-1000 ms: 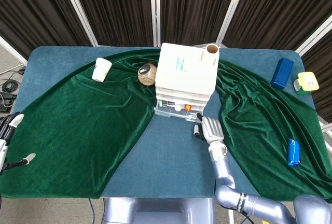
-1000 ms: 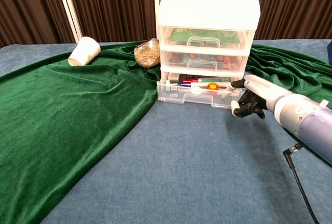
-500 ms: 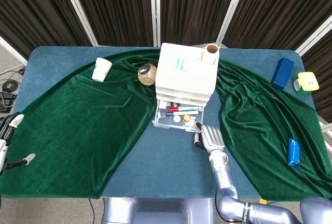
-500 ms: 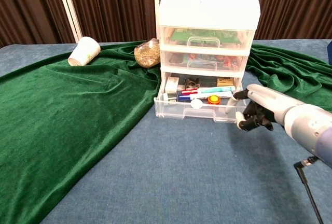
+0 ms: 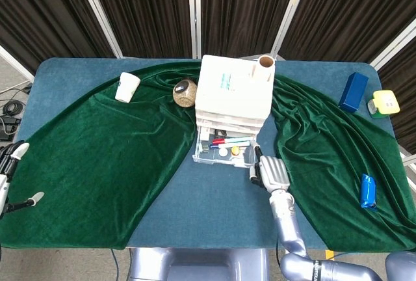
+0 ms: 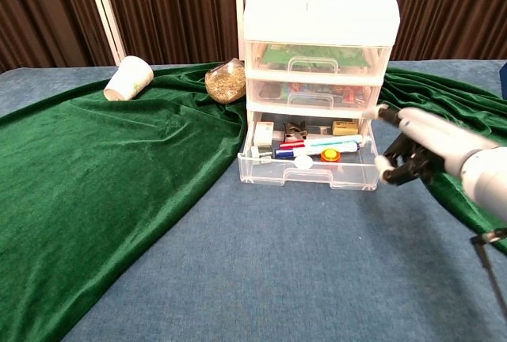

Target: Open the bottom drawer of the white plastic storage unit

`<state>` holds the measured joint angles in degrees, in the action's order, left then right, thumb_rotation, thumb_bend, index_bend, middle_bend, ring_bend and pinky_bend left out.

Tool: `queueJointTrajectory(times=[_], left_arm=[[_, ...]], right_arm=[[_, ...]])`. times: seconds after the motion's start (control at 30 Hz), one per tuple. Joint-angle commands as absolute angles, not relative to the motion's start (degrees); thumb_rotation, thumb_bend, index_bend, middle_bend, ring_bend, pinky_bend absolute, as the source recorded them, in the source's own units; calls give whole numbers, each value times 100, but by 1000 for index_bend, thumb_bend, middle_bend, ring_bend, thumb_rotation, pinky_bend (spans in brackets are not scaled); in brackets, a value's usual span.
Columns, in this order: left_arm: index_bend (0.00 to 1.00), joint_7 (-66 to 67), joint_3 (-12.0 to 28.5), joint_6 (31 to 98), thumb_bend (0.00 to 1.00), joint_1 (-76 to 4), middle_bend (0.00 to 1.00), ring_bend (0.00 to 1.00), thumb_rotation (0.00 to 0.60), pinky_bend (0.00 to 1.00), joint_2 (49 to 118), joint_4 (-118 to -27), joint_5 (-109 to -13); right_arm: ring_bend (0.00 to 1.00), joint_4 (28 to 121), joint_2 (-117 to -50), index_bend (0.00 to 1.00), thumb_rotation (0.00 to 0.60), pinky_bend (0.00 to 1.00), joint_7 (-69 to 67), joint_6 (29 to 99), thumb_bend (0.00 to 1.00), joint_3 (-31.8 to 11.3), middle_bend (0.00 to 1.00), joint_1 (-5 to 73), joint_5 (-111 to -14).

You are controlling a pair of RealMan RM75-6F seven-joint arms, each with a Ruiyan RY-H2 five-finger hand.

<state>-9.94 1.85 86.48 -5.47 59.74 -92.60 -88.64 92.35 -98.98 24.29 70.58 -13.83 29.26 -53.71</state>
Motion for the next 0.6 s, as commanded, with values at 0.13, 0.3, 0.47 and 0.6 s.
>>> queueJointTrajectory(times=[0.13, 0.3, 0.47, 0.6], left_arm=[[0, -922, 231, 8677, 91, -549, 0, 0, 600, 0, 6036, -9200, -8818], [0, -650, 270, 8620, 91, -573, 0, 0, 600, 0, 6171, -9109, -8708], [0, -293, 283, 8517, 91, -599, 0, 0, 600, 0, 6295, -9093, -8577], [0, -36, 293, 8540, 90, -592, 0, 0, 600, 0, 6389, -9099, -8542]], right_arm=[[715, 9706, -9252, 84, 600, 608, 2255, 7916, 519, -887, 627, 2375, -6335], [372, 9945, -8542, 80, 600, 251, 1786, 8674, 453, -434, 282, 1767, -7193], [11, 9831, -7893, 27, 600, 0, 1204, 9066, 248, -158, 7, 1352, -7738], [0, 9686, -7357, 0, 600, 0, 786, 9097, 179, 61, 0, 1094, -7902]])
